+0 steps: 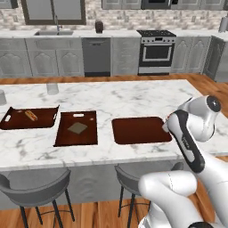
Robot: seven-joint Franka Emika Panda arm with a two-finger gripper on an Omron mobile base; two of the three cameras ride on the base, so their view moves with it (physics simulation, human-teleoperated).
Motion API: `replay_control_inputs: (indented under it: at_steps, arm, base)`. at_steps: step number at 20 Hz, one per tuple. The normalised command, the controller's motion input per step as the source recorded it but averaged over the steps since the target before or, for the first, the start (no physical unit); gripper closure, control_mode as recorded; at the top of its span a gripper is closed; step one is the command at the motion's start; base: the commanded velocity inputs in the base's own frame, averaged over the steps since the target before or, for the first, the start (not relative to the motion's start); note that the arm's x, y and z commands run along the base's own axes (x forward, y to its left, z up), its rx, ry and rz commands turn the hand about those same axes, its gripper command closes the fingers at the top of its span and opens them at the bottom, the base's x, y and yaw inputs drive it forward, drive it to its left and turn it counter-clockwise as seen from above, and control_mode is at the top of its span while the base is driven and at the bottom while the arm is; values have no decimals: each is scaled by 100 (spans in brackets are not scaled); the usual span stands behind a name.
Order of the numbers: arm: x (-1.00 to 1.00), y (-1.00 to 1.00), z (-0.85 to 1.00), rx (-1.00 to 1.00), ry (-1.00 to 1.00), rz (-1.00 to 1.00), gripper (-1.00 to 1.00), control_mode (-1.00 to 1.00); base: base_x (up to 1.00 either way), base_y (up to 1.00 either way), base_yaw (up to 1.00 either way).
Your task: Take the donut and cupcake from the fridge and place them on the empty tray on the dining counter.
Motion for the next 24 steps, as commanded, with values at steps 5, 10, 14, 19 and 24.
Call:
replay_control_inputs:
  at_steps: [5,10,14,19,24]
  arm:
    - [20,0,-35,0,5,0,100,-100]
    - [15,0,-38,0,0,0,100,-100]
    - [9,0,-36,0,0,0,100,-100]
    - [22,0,-29,0,0,0,100,-100]
    - [35,0,-20,0,0,0,100,-100]
  base:
    - [0,0,0]
    - [0,0,0]
    - [0,0,0]
    - [0,0,0]
    - [0,0,0]
